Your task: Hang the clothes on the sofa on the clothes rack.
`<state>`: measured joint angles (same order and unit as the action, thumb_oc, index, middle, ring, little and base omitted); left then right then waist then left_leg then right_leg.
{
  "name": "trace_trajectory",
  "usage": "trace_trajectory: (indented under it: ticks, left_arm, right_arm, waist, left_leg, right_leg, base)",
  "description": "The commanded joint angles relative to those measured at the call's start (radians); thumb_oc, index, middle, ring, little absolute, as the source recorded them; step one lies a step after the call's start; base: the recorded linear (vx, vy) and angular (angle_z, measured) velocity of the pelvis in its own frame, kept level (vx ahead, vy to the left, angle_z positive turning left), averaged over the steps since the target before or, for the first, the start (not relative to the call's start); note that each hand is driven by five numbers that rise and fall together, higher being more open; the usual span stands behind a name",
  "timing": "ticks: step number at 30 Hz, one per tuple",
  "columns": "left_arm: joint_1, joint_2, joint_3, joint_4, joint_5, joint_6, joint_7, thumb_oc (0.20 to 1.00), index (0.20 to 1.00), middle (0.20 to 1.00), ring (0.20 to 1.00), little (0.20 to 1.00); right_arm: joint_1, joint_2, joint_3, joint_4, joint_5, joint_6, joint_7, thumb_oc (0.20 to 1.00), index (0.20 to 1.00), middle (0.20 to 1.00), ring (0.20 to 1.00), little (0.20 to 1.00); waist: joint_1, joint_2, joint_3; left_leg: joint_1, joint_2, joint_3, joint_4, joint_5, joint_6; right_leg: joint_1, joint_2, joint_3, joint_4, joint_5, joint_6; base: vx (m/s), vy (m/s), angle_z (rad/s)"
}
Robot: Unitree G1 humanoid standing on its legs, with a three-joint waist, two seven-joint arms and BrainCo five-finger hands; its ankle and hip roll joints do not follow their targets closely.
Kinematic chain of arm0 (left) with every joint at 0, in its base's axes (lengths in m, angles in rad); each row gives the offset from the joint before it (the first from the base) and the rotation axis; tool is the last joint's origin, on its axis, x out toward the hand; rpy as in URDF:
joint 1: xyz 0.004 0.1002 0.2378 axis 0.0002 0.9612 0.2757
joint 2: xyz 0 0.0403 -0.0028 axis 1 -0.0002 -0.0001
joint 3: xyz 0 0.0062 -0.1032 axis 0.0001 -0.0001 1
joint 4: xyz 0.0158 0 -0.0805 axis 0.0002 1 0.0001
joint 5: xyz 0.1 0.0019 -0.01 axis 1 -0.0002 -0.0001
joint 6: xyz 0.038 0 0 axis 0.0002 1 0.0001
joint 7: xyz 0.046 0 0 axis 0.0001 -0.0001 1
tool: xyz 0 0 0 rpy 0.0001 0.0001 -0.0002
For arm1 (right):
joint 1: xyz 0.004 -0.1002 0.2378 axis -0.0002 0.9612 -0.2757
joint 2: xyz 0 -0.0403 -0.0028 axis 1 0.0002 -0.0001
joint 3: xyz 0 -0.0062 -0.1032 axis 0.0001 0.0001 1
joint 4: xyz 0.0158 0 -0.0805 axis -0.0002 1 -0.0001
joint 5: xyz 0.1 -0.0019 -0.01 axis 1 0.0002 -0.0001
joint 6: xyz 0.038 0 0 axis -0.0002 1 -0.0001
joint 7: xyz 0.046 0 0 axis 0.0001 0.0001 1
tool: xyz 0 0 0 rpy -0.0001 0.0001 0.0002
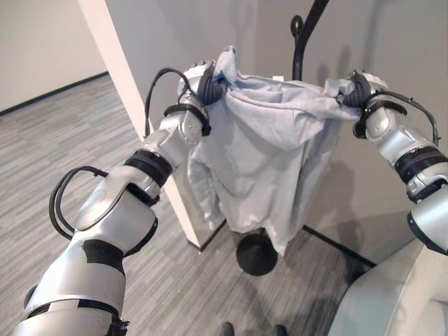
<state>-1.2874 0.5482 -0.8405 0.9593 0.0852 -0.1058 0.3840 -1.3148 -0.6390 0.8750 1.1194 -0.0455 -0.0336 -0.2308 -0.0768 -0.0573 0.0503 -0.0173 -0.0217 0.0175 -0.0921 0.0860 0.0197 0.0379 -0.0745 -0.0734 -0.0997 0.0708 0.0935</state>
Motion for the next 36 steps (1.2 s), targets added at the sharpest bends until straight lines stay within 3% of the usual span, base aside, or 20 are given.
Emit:
trace_trajectory:
  ticks: [1, 26, 36]
  left_arm:
    - [-0.166, 0.009, -0.023, 0.129, 0.008, -0.004, 0.017, 0.200, 0.200, 0.200, 0.200, 0.200]
    - [-0.110, -0.047, -0.013, 0.171, 0.003, -0.008, -0.046, 0.200, 0.200, 0.200, 0.200, 0.200]
    - [-0.114, -0.024, -0.009, 0.186, 0.001, 0.003, -0.048, 0.200, 0.200, 0.200, 0.200, 0.200]
  right_arm:
    - [-0.102, -0.081, 0.042, 0.097, -0.050, 0.017, -0.020, 0.200, 0.200, 0.200, 0.200, 0.200]
    - [0.027, -0.023, 0.015, 0.131, -0.103, 0.021, 0.022, 0.200, 0.200, 0.200, 0.200, 0.200]
    - [0.001, -0.034, -0.007, 0.105, -0.048, 0.015, 0.001, 0.200, 0.200, 0.200, 0.200, 0.200]
  waist:
    - [0.039, 0.021, -0.001]
    - [0.023, 0.035, 0.023]
    - [0.026, 0.032, 0.019]
  left_leg:
    - [0.031, 0.052, 0.000, 0.005, -0.078, -0.102]
    - [0.022, 0.047, -0.002, 0.005, -0.078, -0.097]
    - [0.031, 0.049, -0.002, 0.005, -0.082, -0.098]
  right_leg:
    - [-0.022, -0.019, -0.024, 0.012, -0.023, 0.092]
    - [-0.035, -0.016, -0.019, 0.012, -0.026, 0.085]
    - [-0.028, -0.016, -0.022, 0.012, -0.028, 0.087]
  base:
    - [0.00, 0.000, 0.00]
    - [0.00, 0.000, 0.00]
    - [0.00, 0.000, 0.00]
